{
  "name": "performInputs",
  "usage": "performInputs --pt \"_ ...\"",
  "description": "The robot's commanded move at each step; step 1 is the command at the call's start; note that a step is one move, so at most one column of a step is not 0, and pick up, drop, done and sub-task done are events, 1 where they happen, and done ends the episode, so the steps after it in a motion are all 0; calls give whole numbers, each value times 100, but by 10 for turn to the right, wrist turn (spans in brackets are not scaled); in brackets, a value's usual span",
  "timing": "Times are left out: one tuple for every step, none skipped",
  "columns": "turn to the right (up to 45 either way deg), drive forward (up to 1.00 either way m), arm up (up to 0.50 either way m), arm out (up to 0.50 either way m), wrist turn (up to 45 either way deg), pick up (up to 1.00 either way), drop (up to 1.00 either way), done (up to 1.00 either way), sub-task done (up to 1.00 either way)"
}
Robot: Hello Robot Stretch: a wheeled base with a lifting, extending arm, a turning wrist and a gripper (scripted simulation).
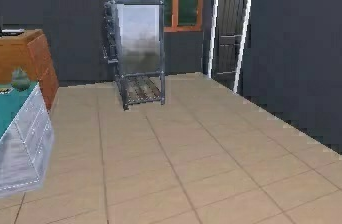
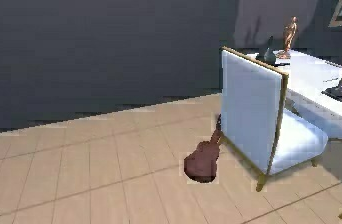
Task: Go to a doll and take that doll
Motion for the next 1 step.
performInputs --pt "-210 0 0 0 0 0 0 0 0"
